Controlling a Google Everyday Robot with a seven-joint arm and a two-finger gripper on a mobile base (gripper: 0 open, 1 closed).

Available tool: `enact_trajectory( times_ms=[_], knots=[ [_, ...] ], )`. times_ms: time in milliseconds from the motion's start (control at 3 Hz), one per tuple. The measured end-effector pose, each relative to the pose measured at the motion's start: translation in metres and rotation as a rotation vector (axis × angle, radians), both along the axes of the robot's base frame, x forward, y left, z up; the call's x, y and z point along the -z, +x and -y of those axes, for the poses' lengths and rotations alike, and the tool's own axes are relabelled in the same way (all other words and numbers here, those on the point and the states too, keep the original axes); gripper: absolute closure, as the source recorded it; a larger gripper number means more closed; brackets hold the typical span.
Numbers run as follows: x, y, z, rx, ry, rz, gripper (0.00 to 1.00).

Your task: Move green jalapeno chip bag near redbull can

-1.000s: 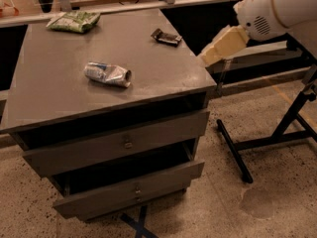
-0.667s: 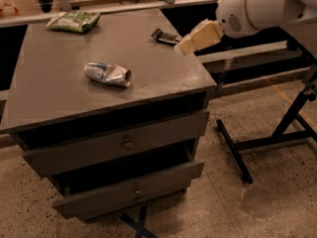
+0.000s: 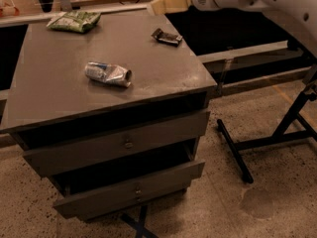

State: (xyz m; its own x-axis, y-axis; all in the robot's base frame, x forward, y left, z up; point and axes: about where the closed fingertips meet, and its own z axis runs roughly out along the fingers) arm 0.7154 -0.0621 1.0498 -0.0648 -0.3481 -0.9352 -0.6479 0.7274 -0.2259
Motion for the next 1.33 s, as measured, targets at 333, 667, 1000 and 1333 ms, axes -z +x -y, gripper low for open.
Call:
enact_trajectory(
  times_ms=[333, 667, 1000, 1333],
  knots=[
    [-0.005, 0.029, -0.031, -0.048, 0.101, -0.005, 0.0],
    [-0.006, 0.045, -0.049, -0.081, 0.166, -0.014, 0.0],
    [0.005, 0.057, -0.096, -0.184, 0.106, -0.124, 0.0],
    [0.007, 0.046, -0.083, -0.171, 0.112, -0.107, 0.0]
  ],
)
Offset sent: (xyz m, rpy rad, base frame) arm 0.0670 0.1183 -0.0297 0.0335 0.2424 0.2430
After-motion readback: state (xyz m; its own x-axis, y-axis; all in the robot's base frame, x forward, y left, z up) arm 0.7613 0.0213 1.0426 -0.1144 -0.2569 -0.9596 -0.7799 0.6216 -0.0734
